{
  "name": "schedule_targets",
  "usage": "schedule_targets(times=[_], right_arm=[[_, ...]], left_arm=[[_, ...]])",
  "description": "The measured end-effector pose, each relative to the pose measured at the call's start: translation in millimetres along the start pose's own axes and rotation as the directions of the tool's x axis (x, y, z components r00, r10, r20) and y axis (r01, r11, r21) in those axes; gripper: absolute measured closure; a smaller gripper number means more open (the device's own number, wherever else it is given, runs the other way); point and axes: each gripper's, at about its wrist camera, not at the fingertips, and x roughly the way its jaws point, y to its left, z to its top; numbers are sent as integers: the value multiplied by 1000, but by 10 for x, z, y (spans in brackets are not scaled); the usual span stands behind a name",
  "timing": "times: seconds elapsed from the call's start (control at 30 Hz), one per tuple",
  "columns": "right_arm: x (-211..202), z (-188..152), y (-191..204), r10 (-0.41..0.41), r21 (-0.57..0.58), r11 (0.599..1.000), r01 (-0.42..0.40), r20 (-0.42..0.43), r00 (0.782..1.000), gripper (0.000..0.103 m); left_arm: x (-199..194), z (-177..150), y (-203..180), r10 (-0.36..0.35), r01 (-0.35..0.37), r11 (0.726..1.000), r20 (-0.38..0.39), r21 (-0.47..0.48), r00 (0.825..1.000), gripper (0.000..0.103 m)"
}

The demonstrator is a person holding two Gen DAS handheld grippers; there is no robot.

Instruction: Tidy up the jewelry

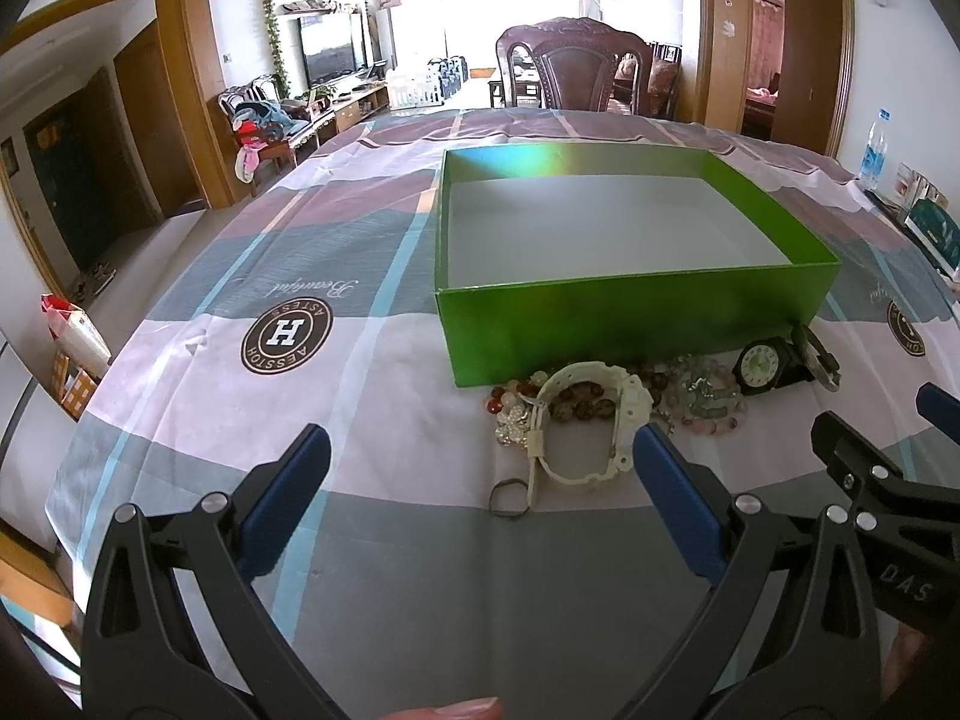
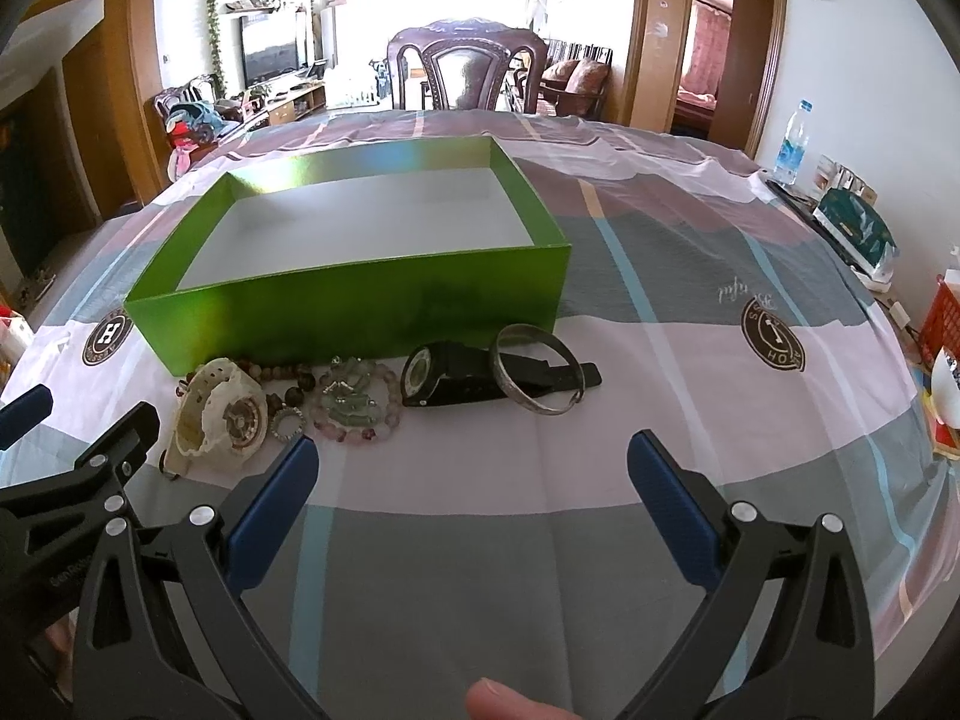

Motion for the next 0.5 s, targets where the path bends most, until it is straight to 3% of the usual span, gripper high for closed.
schedule_targets(times=[0.5], right_arm=[[-3,-9,-20,-8,5,1000,8,-6,1000,2]], left_arm=[[-14,-3,-7,-6,6,1000,-4,1,1000,3]])
